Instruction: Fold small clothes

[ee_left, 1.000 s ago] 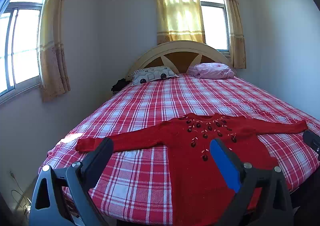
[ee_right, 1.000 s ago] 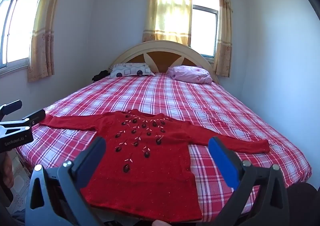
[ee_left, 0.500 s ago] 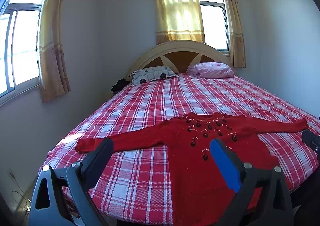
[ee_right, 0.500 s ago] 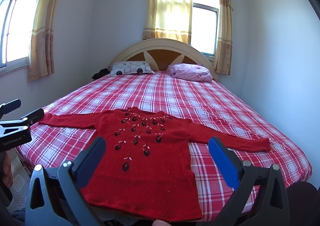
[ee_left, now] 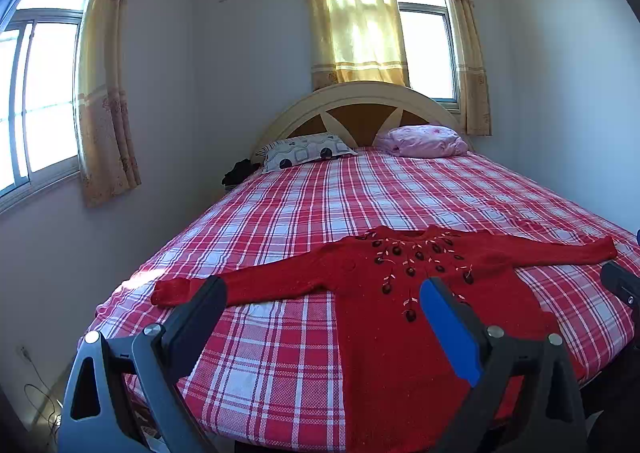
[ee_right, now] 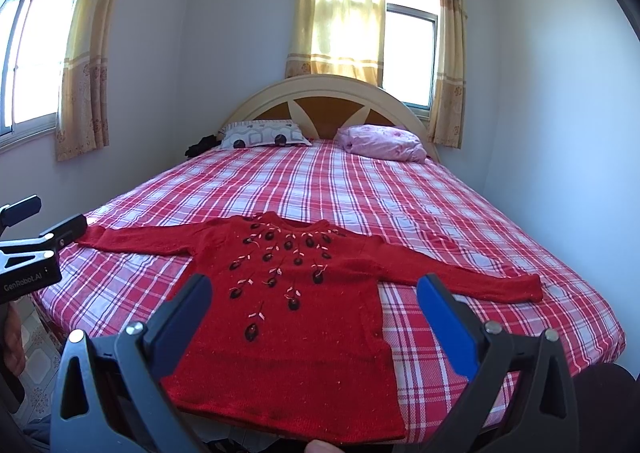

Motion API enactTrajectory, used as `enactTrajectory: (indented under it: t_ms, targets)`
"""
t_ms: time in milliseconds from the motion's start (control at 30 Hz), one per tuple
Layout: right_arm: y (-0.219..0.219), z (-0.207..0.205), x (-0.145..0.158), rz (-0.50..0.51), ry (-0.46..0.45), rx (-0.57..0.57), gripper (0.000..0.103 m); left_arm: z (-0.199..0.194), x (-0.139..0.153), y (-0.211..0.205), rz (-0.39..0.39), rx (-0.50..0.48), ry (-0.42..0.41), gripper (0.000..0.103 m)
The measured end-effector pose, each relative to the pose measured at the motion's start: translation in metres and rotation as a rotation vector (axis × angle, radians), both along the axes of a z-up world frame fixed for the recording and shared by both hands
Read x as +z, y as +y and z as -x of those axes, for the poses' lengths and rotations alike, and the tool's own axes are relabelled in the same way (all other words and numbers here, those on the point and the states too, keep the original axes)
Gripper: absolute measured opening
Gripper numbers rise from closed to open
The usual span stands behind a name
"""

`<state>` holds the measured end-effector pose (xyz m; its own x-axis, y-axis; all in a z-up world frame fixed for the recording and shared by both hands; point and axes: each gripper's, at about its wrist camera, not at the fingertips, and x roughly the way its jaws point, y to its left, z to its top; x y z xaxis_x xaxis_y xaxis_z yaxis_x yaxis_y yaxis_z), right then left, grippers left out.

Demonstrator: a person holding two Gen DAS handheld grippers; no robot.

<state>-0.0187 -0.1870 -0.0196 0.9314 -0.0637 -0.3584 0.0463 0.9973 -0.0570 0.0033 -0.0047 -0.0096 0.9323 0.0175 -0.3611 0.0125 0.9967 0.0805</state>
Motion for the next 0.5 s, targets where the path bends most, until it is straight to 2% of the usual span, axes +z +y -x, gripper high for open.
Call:
enactTrajectory:
  t_ms: [500]
  targets:
    - [-0.0008, -0.0004, -0.0012, -0.001, 0.003, 0.000, 0.103, 0.0007, 0.0001, -0.0006, 0.000, 0.000, 0.001, 0.098]
